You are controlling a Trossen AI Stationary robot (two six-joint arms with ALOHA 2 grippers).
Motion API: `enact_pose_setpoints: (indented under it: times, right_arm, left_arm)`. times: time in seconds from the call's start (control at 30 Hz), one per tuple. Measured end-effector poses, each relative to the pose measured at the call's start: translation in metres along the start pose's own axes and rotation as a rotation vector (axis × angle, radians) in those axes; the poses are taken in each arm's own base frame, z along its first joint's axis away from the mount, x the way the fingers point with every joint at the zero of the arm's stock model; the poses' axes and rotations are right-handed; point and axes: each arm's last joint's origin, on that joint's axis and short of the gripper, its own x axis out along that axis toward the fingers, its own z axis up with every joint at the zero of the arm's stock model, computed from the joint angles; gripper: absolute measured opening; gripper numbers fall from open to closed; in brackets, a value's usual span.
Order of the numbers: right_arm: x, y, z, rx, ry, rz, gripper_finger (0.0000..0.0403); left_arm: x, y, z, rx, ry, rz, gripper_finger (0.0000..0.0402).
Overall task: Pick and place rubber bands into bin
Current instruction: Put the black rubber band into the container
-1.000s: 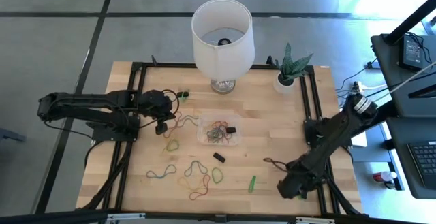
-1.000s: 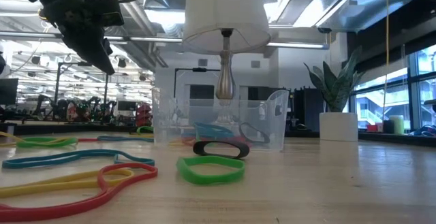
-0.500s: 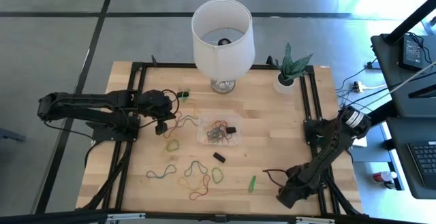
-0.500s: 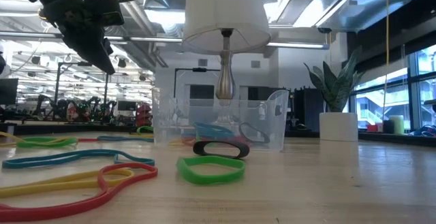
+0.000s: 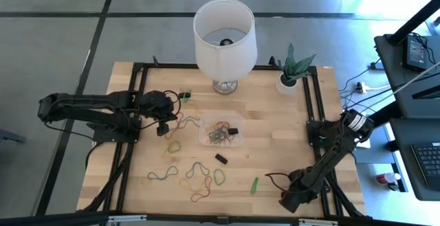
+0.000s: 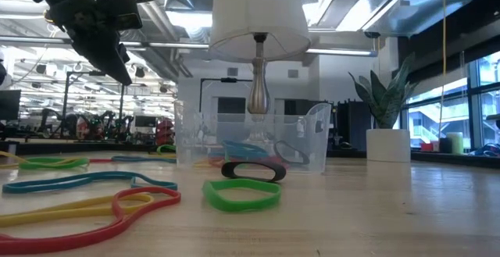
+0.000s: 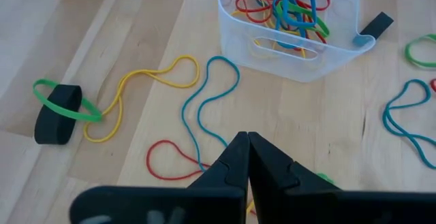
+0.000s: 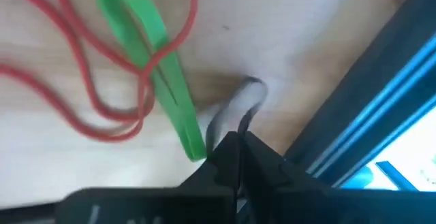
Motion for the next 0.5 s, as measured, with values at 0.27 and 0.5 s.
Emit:
enact_pose_setpoints:
  times: [0.27,0.5]
  right_arm:
    - [-0.05,-0.001,-0.017,0.039,-0.105,0.073,0.0006]
    - [-0.116,-0.005,-0.031,0.064,-0.323,0.14,0.0004]
  left_arm:
    - [0.0,-0.001,0.0,0.0,0.003,-0.027,0.0002]
    - [0.0,-0.002,0.002,0.002,-0.02,-0.048,0.0002]
